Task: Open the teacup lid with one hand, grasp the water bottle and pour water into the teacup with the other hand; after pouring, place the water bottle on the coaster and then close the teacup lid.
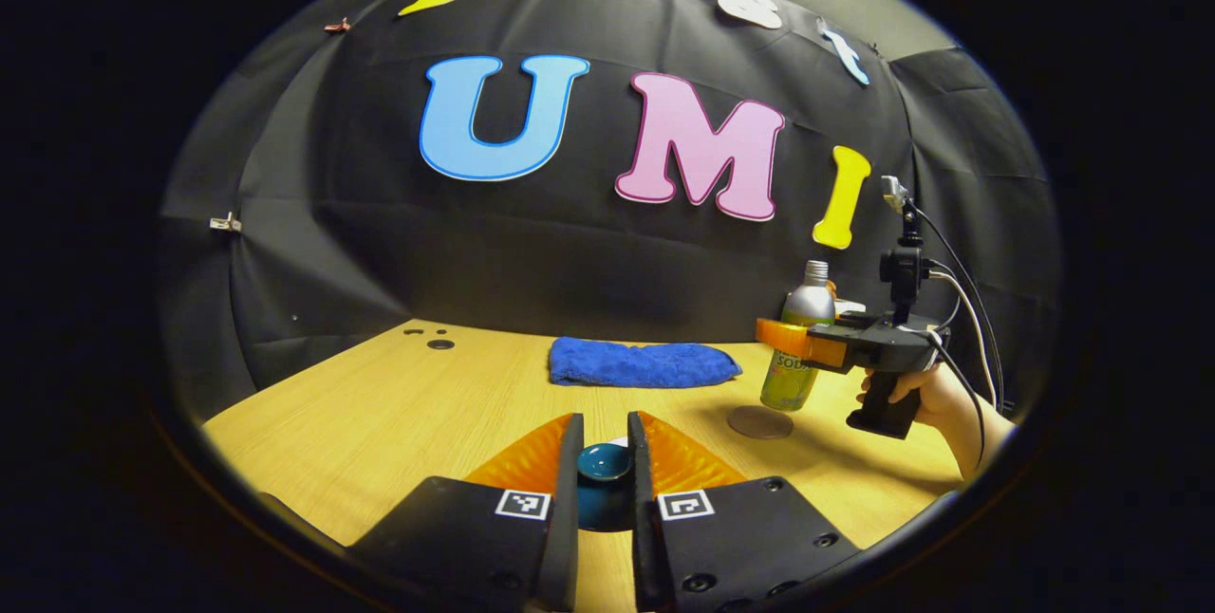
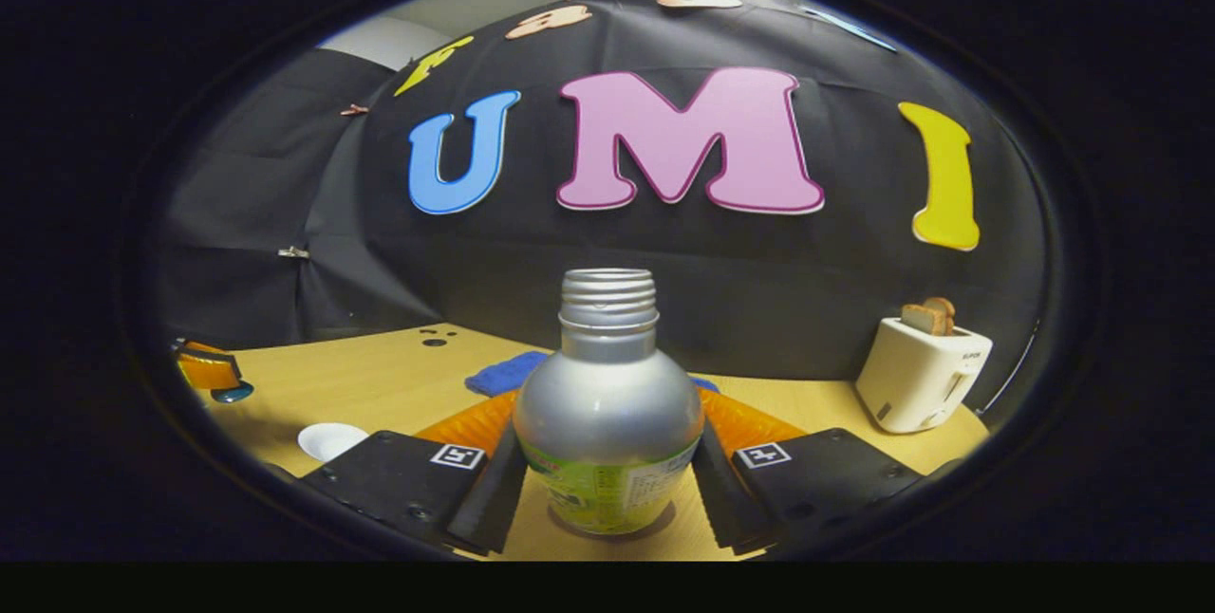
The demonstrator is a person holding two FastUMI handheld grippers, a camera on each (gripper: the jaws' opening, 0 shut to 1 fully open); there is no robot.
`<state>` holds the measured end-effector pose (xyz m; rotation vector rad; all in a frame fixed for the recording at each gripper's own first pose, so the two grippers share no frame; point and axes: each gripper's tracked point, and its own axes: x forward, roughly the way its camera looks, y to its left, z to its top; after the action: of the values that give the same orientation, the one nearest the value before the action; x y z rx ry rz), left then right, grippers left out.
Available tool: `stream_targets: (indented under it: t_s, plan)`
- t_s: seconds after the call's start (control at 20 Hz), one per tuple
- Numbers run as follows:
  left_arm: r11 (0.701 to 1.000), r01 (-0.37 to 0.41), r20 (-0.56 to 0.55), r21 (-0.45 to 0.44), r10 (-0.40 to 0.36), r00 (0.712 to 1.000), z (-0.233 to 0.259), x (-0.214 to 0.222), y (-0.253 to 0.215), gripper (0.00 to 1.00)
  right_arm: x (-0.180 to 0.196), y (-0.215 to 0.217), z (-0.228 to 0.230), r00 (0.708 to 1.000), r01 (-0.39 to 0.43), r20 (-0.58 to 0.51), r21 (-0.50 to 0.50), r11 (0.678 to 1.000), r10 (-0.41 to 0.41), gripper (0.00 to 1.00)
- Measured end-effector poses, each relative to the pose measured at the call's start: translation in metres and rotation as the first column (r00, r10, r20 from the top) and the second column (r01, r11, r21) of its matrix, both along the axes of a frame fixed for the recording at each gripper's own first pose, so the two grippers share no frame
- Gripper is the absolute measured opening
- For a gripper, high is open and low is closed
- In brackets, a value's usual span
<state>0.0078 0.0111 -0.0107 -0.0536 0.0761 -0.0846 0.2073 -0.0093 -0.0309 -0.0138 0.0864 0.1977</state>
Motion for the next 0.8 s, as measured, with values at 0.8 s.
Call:
stream_targets:
  t_s: [0.8]
  plan:
    - [1.0,0.023,-0.055,-0.018,-0.024,0.998,-0.021,0.015,-0.01,0.27,0.018,-0.004,-0.04,0.999,0.039,-0.015,0.001,0.999,-0.039,0.83]
